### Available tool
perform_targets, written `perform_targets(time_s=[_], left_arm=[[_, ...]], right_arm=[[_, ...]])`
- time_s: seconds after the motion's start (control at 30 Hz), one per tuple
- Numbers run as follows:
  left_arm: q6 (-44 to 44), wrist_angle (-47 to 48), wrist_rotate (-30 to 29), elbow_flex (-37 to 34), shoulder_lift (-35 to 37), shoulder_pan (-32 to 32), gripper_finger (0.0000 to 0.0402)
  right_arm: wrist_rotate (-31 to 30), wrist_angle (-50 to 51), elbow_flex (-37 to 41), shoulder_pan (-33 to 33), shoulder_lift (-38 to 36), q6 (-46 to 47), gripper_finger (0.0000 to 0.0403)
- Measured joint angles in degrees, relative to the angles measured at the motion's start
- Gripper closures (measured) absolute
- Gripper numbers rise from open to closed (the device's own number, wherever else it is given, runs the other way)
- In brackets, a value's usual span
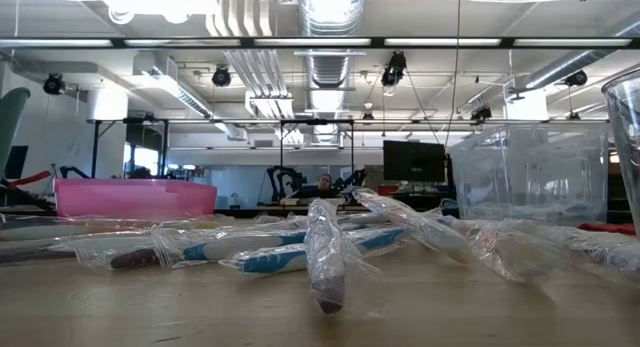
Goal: Pick & Place Toothbrushes
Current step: Put the green toothbrush into the green bin
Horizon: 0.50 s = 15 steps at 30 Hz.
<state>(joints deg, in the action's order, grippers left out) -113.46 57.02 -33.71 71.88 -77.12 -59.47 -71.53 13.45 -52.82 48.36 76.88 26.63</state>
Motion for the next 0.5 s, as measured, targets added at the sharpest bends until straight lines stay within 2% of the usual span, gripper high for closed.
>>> perform_targets(time_s=[0.27,0.5], left_arm=[[-15.4,7.9,2.3,-0.7,-0.3,-4.0,0.0372],[-19.3,7.7,5.8,-2.5,-1.2,-4.0,0.0373]], right_arm=[[0.0,0.0,0.0,0.0,0.0,0.9,0.0129],[0.0,0.0,0.2,0.0,0.0,1.5,0.0133]])
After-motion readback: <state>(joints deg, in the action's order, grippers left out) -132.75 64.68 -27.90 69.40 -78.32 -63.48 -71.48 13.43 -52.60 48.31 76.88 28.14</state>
